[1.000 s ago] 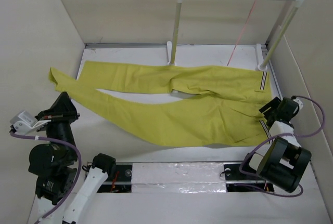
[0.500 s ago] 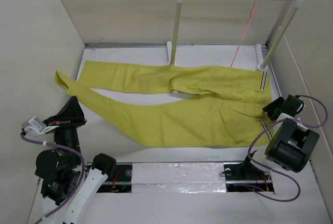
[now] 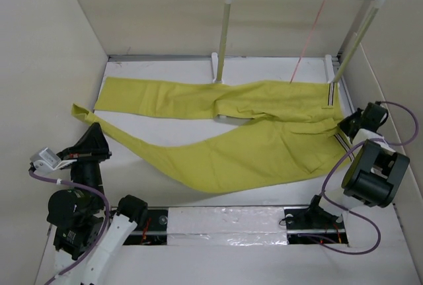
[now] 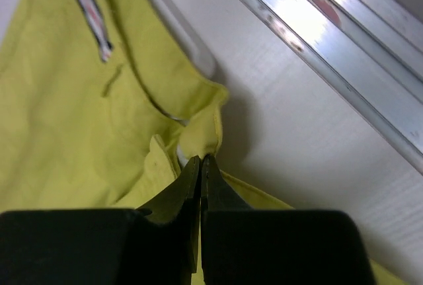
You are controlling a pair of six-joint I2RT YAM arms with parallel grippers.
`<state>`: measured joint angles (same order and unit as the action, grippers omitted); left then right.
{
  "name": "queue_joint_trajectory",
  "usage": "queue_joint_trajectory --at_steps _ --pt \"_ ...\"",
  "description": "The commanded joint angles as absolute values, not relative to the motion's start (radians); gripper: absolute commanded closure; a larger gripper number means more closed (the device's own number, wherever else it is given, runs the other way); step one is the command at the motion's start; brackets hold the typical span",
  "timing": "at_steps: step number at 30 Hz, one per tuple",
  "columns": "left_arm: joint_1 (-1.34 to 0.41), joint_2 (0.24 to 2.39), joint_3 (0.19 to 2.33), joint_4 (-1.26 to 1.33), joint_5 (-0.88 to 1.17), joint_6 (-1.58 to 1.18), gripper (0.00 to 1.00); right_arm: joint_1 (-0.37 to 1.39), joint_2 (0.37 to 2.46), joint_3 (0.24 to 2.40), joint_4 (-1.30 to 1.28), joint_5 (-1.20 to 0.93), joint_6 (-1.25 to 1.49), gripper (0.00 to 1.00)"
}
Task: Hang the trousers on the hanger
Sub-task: Fold the trousers at the center of the board.
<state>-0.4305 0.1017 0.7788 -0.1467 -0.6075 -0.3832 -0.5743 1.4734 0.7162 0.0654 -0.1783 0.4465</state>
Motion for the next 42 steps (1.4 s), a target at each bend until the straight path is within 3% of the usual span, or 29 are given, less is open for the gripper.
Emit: queue_joint_trajectory --at_steps 1,4,5,7,8,9,11,12,16,17,21,24,34,40,41,42 --pt "-0.433 0.100 0.779 -0.092 -0.581 -0.396 1.00 -0.522 1.488 0.860 0.161 -0.106 0.466 1.00" --pt "-0.433 0.106 0.776 -0.109 -0.574 -0.410 1.00 -0.497 1.625 0.993 0.047 -0.100 0.425 0.99" --pt "-0.433 0.106 0.779 -0.115 -0.571 -0.410 1.00 -0.497 1.647 1.020 0.046 -0.098 0.425 0.95" --pt "-0.433 0.107 0.779 -0.127 -0.571 -0.417 1.00 -0.486 1.652 1.008 0.021 -0.068 0.397 0.74" --pt "-0.433 0.107 0.778 -0.127 -0.572 -0.417 1.00 -0.477 1.640 0.984 0.026 -0.043 0.396 0.46" --pt "-0.433 0.101 0.776 -0.121 -0.569 -0.417 1.00 -0.477 1.599 0.959 0.034 -0.019 0.393 0.35" --pt "-0.433 0.095 0.769 -0.111 -0.555 -0.416 1.00 -0.486 1.545 0.887 0.032 0.055 0.393 0.20" --pt "-0.433 0.094 0.765 -0.104 -0.549 -0.416 1.00 -0.495 1.485 0.864 0.019 0.081 0.400 0.19" --pt "-0.433 0.081 0.755 -0.091 -0.514 -0.422 1.00 -0.537 1.334 0.741 0.003 0.198 0.460 0.24" --pt "-0.442 0.075 0.753 -0.087 -0.520 -0.417 1.00 -0.569 1.310 0.715 0.003 0.205 0.477 0.31" --pt "-0.453 0.043 0.755 -0.094 -0.545 -0.411 1.00 -0.670 1.272 0.609 0.047 0.144 0.515 0.43" --pt "-0.463 0.032 0.756 -0.094 -0.548 -0.410 1.00 -0.718 1.333 0.614 0.043 0.023 0.493 0.43" --pt "-0.463 0.038 0.758 -0.094 -0.546 -0.410 1.00 -0.736 1.482 0.679 0.074 -0.066 0.492 0.41" --pt "-0.463 0.038 0.762 -0.101 -0.569 -0.405 1.00 -0.767 1.548 0.641 0.141 -0.080 0.529 0.59" --pt "-0.463 0.037 0.762 -0.101 -0.581 -0.400 1.00 -0.767 1.551 0.635 0.150 -0.083 0.529 0.75" --pt "-0.463 0.034 0.764 -0.101 -0.587 -0.397 1.00 -0.767 1.546 0.629 0.167 -0.083 0.532 0.84"
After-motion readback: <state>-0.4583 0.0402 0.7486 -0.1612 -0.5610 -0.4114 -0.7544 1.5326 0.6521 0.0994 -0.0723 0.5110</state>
